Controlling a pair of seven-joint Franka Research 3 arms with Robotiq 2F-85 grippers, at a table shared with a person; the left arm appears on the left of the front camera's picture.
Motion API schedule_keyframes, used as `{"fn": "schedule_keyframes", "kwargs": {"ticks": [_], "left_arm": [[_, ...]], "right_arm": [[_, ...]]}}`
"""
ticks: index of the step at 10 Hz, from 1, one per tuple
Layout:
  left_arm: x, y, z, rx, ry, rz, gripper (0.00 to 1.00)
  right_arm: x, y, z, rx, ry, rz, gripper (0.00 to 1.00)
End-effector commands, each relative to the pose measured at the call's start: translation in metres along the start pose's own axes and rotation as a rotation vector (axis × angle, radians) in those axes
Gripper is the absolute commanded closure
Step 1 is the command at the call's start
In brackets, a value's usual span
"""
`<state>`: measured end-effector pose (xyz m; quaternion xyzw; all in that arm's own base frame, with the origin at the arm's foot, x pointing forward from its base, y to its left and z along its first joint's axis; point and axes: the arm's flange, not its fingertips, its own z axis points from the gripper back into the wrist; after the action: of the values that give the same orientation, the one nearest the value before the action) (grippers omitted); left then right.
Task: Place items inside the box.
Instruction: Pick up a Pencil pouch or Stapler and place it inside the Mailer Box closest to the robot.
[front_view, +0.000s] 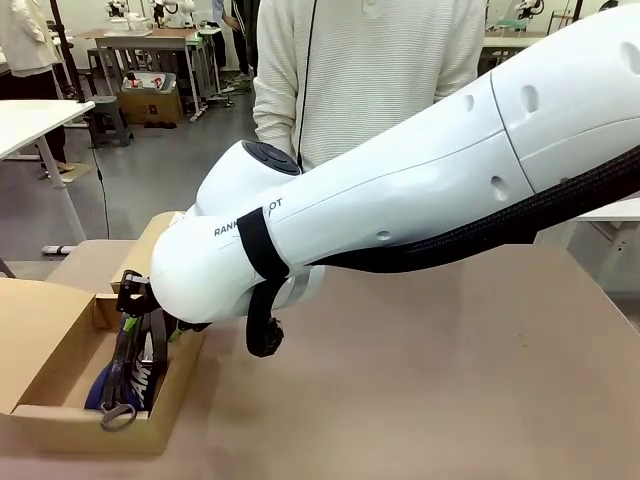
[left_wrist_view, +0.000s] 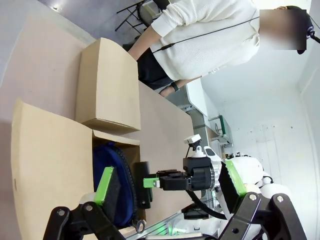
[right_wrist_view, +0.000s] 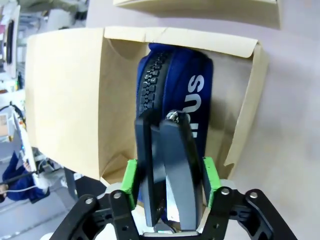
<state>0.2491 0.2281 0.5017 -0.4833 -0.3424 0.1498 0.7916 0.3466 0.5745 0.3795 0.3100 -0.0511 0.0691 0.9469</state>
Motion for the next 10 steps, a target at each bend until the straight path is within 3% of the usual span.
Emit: {"fn": "schedule_keyframes", "kwargs": {"ticks": [1,7,9,10], "left_arm": [[0.0,0.0,-0.001,-0.028,-0.017,-0.02,0.0],[0.0,0.0,-0.001,-0.028,-0.017,-0.02,0.0],[0.0,0.0,-0.001,-0.028,-0.017,-0.02,0.0],[0.0,0.0,-0.001,-0.028,-0.017,-0.02,0.0]], "right_arm": [[0.0,0.008,0.002,0.005,0.009,-0.017,0.0],[0.0,0.007,0.006,0.032,0.001,-0.011,0.0],[-0.006,0.002,0.028,0.093,0.09,0.054,0.0],[-0.012,-0.013,0.065,0.145,0.153,0.111,0.0]]}}
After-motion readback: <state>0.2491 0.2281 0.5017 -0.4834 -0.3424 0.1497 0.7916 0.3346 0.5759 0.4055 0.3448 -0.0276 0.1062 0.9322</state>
